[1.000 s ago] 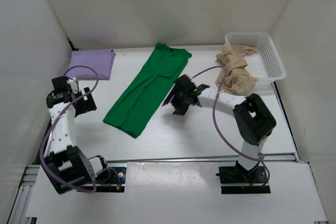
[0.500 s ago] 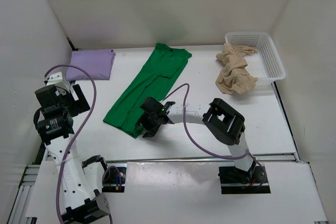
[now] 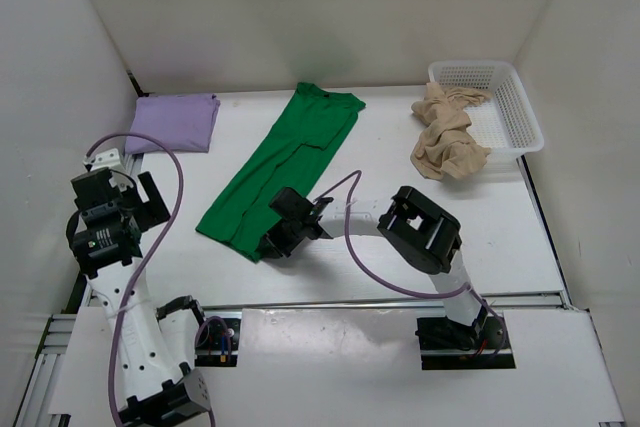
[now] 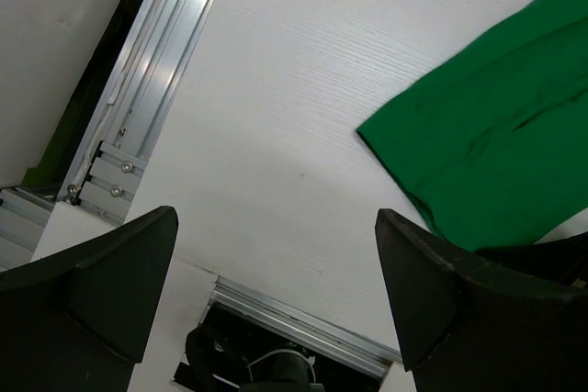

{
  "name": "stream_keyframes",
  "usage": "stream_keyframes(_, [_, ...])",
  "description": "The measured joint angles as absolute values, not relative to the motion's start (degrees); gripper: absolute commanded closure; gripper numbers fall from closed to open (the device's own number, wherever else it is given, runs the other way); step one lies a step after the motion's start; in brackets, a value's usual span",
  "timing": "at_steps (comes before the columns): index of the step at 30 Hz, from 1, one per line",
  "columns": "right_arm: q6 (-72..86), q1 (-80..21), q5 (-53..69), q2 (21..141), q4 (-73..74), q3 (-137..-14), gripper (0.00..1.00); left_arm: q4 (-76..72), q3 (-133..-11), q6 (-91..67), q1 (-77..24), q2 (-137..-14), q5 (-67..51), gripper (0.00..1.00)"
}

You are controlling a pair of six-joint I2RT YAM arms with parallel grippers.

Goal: Fold and stack the t-shirts
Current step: Rotate the tshirt 90 degrees

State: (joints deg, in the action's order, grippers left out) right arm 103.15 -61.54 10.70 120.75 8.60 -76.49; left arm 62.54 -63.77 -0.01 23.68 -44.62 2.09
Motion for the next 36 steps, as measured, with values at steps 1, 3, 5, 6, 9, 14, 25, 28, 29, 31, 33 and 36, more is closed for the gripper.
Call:
stream_keyframes(1, [103.2,-61.5,10.6,120.8,8.3,-76.5,0.73,62.8,-63.7,0.0,23.7,-44.6,1.8,0.0])
stream_keyframes(3, [103.3,-61.5,10.2,120.9,7.7,-76.3,0.75,63.0,-63.7,0.0,23.7,-44.1,1.3,0.0])
stream_keyframes(5, [103.3,-61.5,9.8,120.9,7.3,-76.1,0.81,63.0,-63.7,0.0,23.7,-43.4,0.9,0.0])
stream_keyframes(6, [103.3,-61.5,9.6,120.9,7.0,-76.0,0.85,63.0,-63.7,0.0,23.7,-42.9,0.8,0.0])
stream_keyframes(9, [103.1,-61.5,9.4,120.9,6.4,-75.9,1.0,62.5,-63.5,0.0,23.7,-41.6,0.8,0.0])
stream_keyframes(14, [100.2,-61.3,9.8,120.7,5.8,-75.0,1.0,62.3,-62.1,0.0,23.7,-40.2,-1.4,0.0])
stream_keyframes(25, [81.9,-58.2,10.6,105.6,12.8,-58.3,1.0,71.9,-53.5,0.0,23.7,-40.2,-12.9,0.0])
stream_keyframes(28, [76.9,-58.2,10.4,100.4,14.4,-52.9,1.0,74.0,-56.3,0.0,23.7,-41.9,-16.2,0.0])
stream_keyframes(29, [75.1,-58.2,10.3,98.7,15.1,-51.2,1.0,74.3,-58.2,-0.1,23.7,-42.7,-17.5,0.0])
stream_keyframes(31, [72.1,-58.2,10.3,95.2,15.4,-47.3,1.0,74.6,-62.7,-0.1,23.7,-44.9,-19.8,0.0])
stream_keyframes(33, [69.8,-57.8,10.2,91.7,15.7,-43.9,1.0,74.2,-67.4,0.0,23.7,-47.3,-22.5,0.0])
stream_keyframes(36, [66.4,-56.7,10.2,86.9,16.7,-39.6,0.93,73.4,-72.2,0.0,23.7,-51.5,-26.6,0.0])
